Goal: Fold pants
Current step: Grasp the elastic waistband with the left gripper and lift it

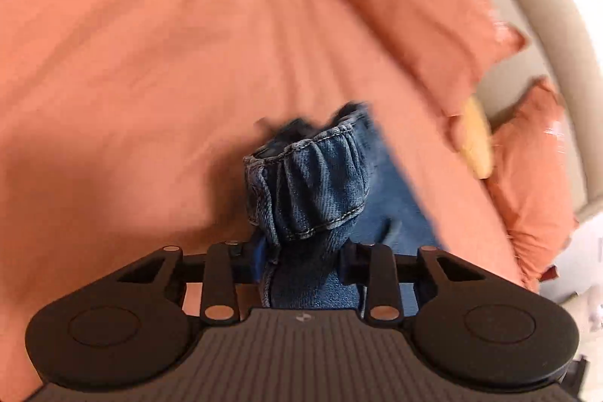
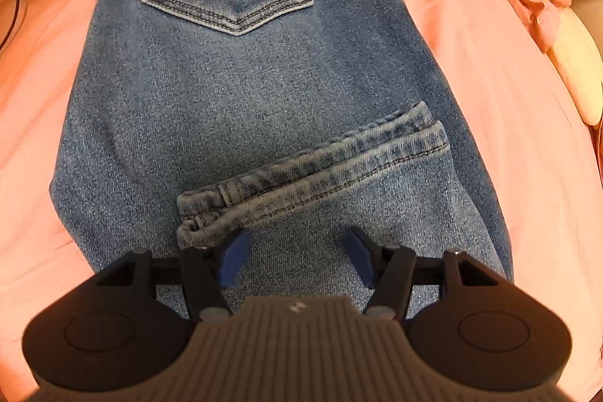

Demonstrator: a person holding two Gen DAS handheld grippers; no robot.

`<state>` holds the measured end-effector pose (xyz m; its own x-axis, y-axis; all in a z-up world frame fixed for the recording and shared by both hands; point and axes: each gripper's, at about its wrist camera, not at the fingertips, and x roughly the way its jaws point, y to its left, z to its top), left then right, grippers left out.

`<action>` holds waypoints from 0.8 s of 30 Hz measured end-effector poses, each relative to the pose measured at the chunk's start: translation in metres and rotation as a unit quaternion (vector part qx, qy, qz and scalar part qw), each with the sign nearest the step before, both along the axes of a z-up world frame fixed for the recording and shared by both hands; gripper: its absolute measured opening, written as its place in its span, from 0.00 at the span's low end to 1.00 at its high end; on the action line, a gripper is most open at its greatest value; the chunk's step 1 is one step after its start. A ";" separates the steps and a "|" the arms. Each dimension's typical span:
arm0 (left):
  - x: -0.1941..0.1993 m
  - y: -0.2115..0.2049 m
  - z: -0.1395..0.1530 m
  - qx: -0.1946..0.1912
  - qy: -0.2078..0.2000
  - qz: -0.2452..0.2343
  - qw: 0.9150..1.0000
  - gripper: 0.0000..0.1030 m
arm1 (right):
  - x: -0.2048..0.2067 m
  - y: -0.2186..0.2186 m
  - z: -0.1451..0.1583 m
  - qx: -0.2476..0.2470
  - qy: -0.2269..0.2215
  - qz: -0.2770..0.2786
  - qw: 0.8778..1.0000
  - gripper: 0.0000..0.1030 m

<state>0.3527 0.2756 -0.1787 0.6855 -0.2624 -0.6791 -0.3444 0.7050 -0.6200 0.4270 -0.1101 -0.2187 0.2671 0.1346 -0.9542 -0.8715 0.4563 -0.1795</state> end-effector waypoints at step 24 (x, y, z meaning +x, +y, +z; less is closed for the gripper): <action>-0.032 -0.342 0.189 0.242 -0.193 -0.294 0.904 0.29 | -0.055 -0.172 0.065 0.120 -0.038 -0.215 0.969 0.60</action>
